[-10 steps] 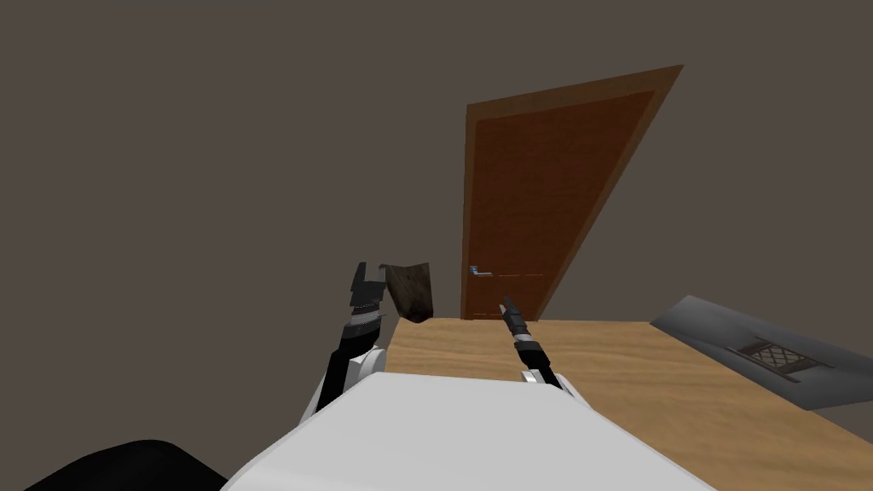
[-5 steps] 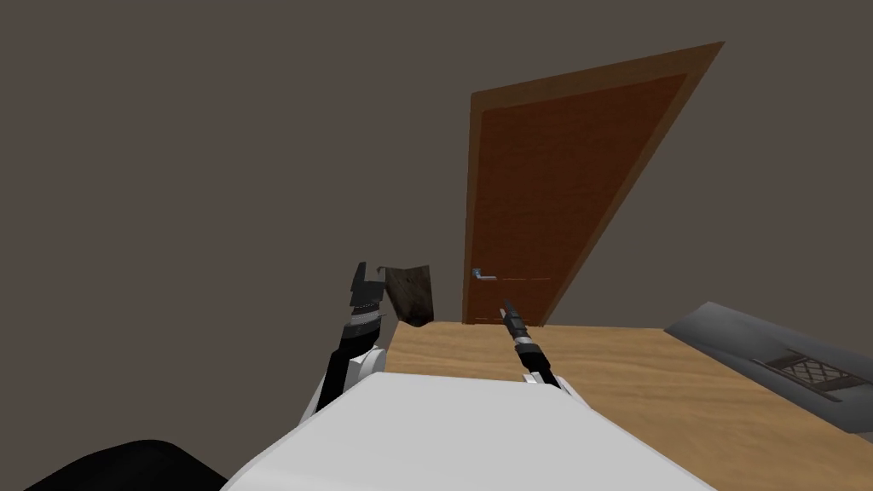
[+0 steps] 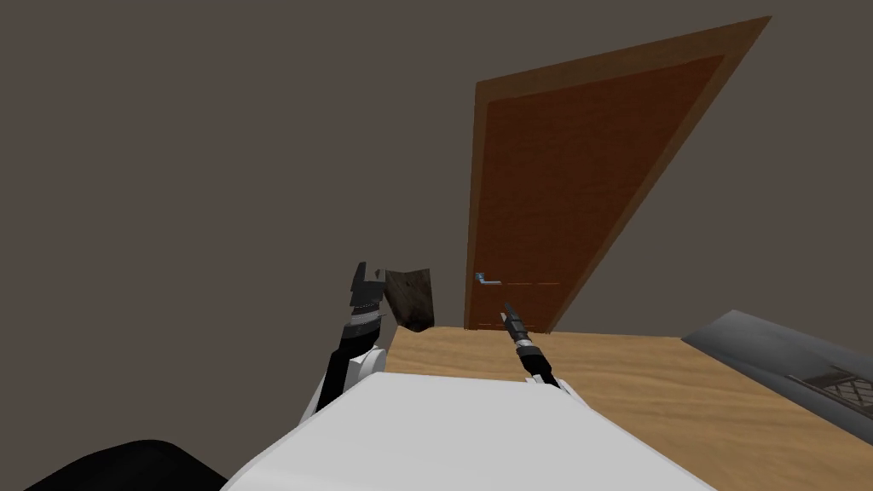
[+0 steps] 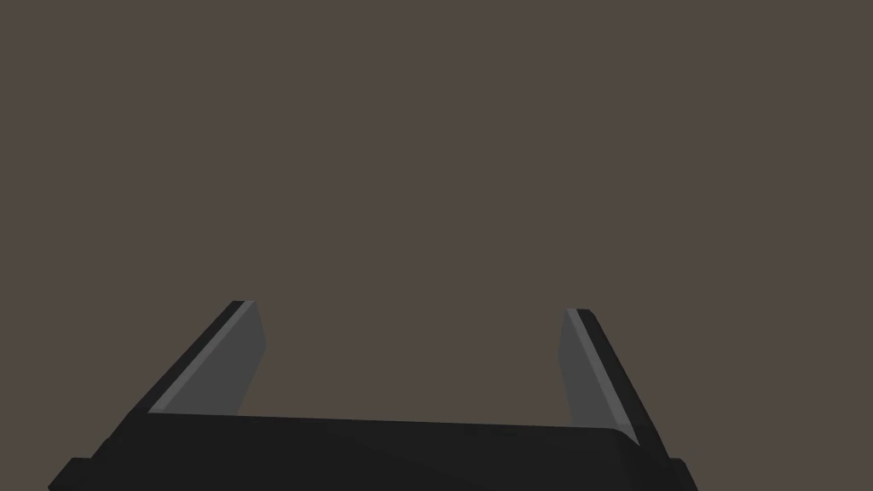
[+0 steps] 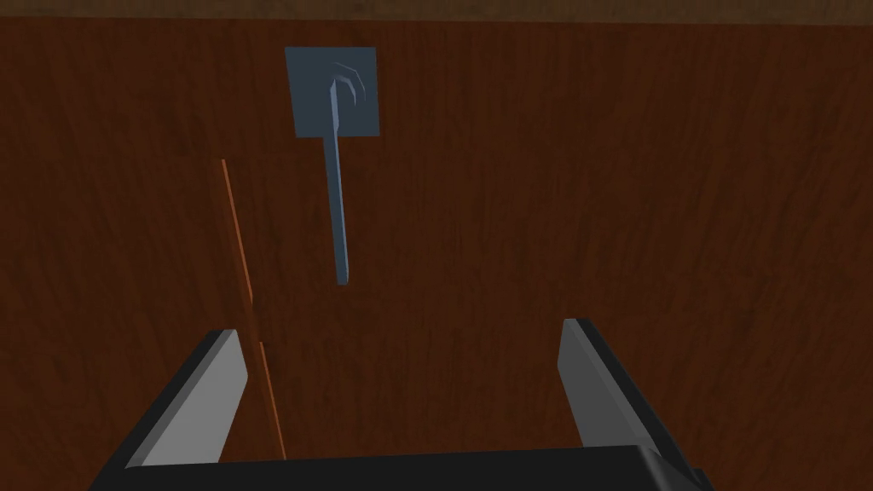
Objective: Pull the door open
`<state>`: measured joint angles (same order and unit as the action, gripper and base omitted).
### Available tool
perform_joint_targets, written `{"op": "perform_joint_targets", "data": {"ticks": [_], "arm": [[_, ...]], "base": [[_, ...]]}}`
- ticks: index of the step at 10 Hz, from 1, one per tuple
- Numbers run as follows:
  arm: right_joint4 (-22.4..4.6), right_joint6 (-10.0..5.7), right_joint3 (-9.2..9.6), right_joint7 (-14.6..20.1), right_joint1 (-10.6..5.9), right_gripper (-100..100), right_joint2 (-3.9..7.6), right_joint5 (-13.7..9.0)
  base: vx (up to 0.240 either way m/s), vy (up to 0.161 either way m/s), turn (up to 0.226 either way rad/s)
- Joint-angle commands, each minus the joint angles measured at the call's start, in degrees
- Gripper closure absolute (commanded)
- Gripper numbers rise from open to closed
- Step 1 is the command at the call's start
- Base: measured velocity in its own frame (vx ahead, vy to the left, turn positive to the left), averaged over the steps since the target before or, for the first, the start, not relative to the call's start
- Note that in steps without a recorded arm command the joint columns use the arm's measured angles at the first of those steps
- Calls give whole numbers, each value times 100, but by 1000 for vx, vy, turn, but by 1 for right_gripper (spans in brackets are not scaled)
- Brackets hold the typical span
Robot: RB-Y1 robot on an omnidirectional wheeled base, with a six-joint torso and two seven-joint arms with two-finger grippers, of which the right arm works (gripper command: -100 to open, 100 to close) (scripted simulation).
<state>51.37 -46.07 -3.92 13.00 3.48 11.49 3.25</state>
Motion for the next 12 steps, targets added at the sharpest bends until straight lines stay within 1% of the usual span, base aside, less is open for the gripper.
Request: {"op": "perform_joint_targets", "data": {"ticks": [1, 2, 3, 6, 7, 8, 9, 10, 11, 12], "arm": [[-159, -18, -5, 50, -50, -100, 24, 11], [-261, -38, -9, 72, -85, -100, 36, 16], [-458, -77, -16, 114, -154, -100, 59, 26], [-742, -134, -27, 174, -254, -100, 92, 40], [-885, -162, -32, 204, -304, -100, 108, 47], [-814, -147, -30, 182, -285, -100, 97, 42], [-945, -167, -177, 126, -340, -100, 116, -46], [-1001, -175, -245, 97, -364, -100, 124, -87], [-1133, -195, -405, 31, -419, -100, 143, -184], [-1205, -205, -493, -6, -449, -100, 154, -238]], "base": [[118, -6, 6], [105, -9, 11], [126, 7, 17], [122, -7, 10], [132, 1, 10], [61, 0, 4], [48, 2, 300], [62, -12, 304], [84, -27, 323], [86, -44, 274]]}}
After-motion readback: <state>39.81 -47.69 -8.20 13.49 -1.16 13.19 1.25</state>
